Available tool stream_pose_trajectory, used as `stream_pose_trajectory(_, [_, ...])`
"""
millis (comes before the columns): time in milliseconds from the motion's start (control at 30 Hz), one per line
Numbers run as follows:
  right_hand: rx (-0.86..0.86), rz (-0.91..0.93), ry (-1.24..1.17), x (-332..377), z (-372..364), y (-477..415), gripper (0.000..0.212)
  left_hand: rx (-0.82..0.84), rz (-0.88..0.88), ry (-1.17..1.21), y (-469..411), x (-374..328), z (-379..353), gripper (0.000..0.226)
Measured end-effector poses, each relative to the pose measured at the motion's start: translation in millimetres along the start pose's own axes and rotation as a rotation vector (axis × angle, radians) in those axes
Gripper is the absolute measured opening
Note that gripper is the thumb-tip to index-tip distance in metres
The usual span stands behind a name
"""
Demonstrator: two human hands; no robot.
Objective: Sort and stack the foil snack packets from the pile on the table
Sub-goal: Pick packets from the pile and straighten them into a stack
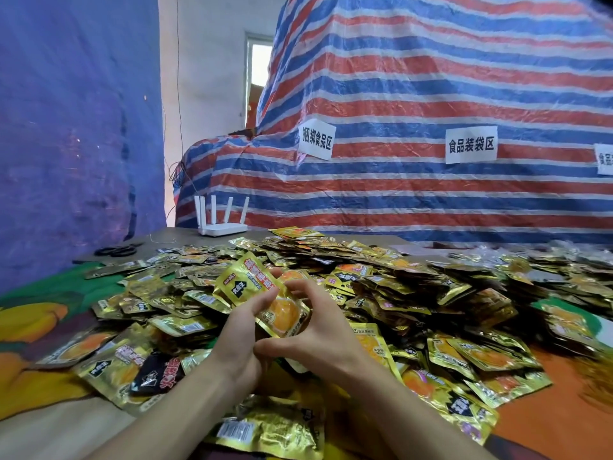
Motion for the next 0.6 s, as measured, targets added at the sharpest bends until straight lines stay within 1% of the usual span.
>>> stream_pose_trajectory(67, [0.032, 0.018, 0.007, 1, 1, 1, 0.076, 0.018, 0.011, -0.025, 0, 0, 0, 0.028])
stream_pose_trajectory(133, [0.037, 0.009, 0.044, 2, 6, 1, 0.076, 0.022, -0.021, -0.085, 0, -1, 1, 0.028])
stream_pose_trajectory(200, [-0.005, -0.024, 0.114, 4, 16, 0, 0.079, 0.036, -0.039, -0.172, 0, -1, 0, 0.038])
stream_pose_trajectory(267, [-0.065, -0.037, 0.16, 11, 29, -2, 0.076, 0.031, -0.083, -0.269, 1, 0, -2, 0.041])
stream_pose_trajectory(333, [-0.144, -0.029, 0.239, 20, 48, -6, 0.071, 0.007, -0.134, -0.345, 2, 1, -4, 0.044])
stream_pose_trajectory(400, [-0.258, -0.003, 0.392, 29, 73, -13, 0.061, 0.002, -0.171, -0.402, 4, 2, -6, 0.053])
stream_pose_trajectory(467, [-0.394, -0.01, 0.548, 37, 103, -24, 0.054, 0.01, -0.215, -0.492, 6, 2, -7, 0.055])
stream_pose_trajectory(533, [-0.511, -0.097, 0.676, 40, 132, -35, 0.052, 0.008, -0.248, -0.555, 7, 4, -10, 0.053])
stream_pose_trajectory(600, [-0.553, -0.228, 0.789, 38, 152, -44, 0.051, 0.001, -0.267, -0.57, 7, 4, -11, 0.047])
Point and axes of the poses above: each hand's wrist, its own y-axis away from the middle knuckle, its own z-axis out of the back of the hand, x = y × z, the point moved 1 cm from there along -y, towards the middle knuckle, and after that the axes turned 13 degrees about -y, right-handed, at the moved point
